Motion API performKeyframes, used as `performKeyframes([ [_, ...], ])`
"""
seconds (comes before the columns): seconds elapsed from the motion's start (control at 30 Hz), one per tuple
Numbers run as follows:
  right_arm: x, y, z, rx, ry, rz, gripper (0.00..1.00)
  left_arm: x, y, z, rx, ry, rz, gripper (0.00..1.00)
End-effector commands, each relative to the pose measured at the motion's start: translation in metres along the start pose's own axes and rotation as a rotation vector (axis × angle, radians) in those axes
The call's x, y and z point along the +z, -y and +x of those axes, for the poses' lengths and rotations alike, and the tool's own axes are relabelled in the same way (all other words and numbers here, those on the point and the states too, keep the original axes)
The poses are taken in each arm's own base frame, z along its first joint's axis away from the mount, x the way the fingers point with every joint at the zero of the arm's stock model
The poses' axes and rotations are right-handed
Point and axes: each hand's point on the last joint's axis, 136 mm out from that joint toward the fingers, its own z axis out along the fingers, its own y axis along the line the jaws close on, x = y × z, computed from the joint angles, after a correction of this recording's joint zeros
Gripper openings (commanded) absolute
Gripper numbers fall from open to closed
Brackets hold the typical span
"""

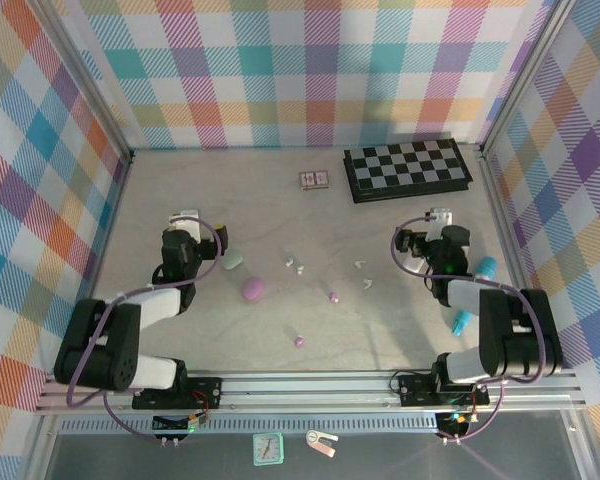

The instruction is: Insert the wireless bluetooth earbuds into the charging case

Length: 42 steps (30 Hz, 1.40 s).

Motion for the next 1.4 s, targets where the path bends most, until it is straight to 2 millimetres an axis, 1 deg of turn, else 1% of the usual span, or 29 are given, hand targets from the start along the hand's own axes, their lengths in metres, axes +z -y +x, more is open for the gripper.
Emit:
performKeyframes([
  [0.0,-0.006,-0.011,-0.003,-0.017,-0.027,-0.035,0.99,-0.008,0.006,-0.011,0.042,-0.022,-0.011,1.00],
  [0.1,-0.014,-0.015,-0.004,-0.015,-0.028,-0.042,0.99,-0.017,0.017,-0.024,0.044,0.008,0.020,1.00],
  [0.27,-0.033,-0.020,-0.012,-0.004,-0.015,-0.049,0.99,-0.029,0.029,-0.039,0.046,0.024,0.058,1.00],
  [0.33,-0.041,-0.022,-0.016,0.017,-0.013,-0.056,0.99,-0.033,0.035,-0.040,0.030,0.015,0.075,1.00],
  [0.4,-0.047,-0.028,-0.020,0.046,-0.010,-0.084,0.99,-0.039,0.047,-0.039,0.009,-0.010,0.115,1.00],
  [0.53,-0.064,-0.057,-0.027,0.049,-0.010,-0.196,0.99,-0.056,0.075,-0.028,0.014,-0.132,0.196,1.00],
  [0.6,-0.073,-0.075,-0.029,0.032,-0.014,-0.251,0.99,-0.068,0.086,-0.017,0.047,-0.218,0.225,1.00],
  [0.7,-0.084,-0.102,-0.031,-0.002,-0.024,-0.334,0.99,-0.088,0.093,0.004,0.067,-0.370,0.234,1.00],
  [0.73,-0.087,-0.110,-0.031,-0.011,-0.030,-0.359,0.99,-0.096,0.094,0.017,0.087,-0.443,0.235,1.00],
  [0.77,-0.089,-0.118,-0.030,-0.016,-0.038,-0.383,0.99,-0.102,0.097,0.024,0.100,-0.494,0.239,1.00],
  [0.93,-0.091,-0.150,-0.023,-0.041,-0.082,-0.479,0.99,-0.128,0.108,0.062,0.194,-0.735,0.266,1.00],
  [1.0,-0.090,-0.159,-0.021,-0.053,-0.099,-0.503,0.99,-0.136,0.111,0.076,0.218,-0.826,0.281,1.00],
  [1.17,-0.084,-0.167,-0.016,-0.064,-0.114,-0.512,0.99,-0.139,0.120,0.098,0.231,-0.968,0.286,1.00],
  [1.3,-0.082,-0.169,-0.016,-0.063,-0.120,-0.513,0.99,-0.129,0.116,0.111,0.278,-1.013,0.235,1.00],
  [1.37,-0.082,-0.169,-0.016,-0.064,-0.123,-0.515,0.99,-0.125,0.118,0.116,0.303,-1.028,0.240,0.94],
])
